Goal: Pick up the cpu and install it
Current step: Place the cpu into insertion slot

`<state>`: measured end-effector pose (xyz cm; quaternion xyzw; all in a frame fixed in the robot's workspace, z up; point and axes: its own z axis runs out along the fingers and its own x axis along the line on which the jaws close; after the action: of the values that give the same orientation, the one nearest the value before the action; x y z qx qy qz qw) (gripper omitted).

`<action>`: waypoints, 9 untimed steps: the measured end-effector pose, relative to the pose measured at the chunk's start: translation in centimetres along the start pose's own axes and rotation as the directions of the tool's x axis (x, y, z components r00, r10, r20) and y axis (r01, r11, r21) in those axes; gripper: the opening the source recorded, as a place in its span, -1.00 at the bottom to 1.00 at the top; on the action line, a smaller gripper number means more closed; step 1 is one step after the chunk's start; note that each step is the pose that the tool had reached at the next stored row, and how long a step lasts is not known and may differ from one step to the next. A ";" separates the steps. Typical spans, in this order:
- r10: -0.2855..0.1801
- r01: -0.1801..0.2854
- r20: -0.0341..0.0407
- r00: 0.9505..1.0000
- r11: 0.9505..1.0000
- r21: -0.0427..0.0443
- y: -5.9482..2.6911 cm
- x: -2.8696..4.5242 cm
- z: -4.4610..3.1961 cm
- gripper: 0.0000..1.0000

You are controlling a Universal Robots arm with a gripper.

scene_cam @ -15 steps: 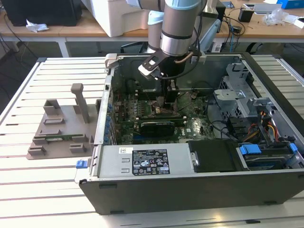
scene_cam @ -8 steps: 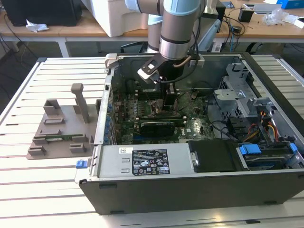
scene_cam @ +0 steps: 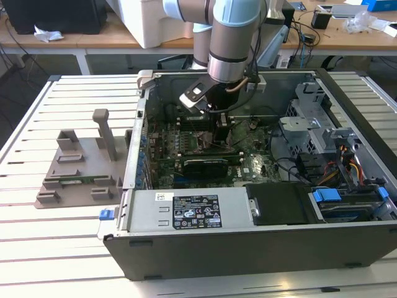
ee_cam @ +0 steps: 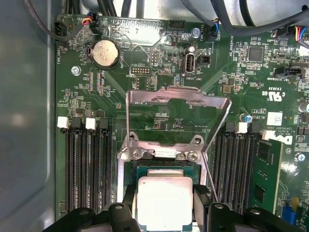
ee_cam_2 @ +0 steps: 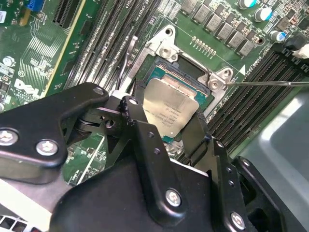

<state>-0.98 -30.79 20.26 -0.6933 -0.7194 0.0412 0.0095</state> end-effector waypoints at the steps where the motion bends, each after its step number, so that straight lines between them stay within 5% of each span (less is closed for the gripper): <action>1: 0.001 -0.001 0.000 1.000 1.000 0.000 0.01 0.00 0.04 0.09; 9: 0.009 -0.009 -0.001 1.000 1.000 0.001 -0.04 0.02 0.43 0.09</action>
<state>-1.05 -30.79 19.83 -0.6967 -0.7161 0.0413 0.0097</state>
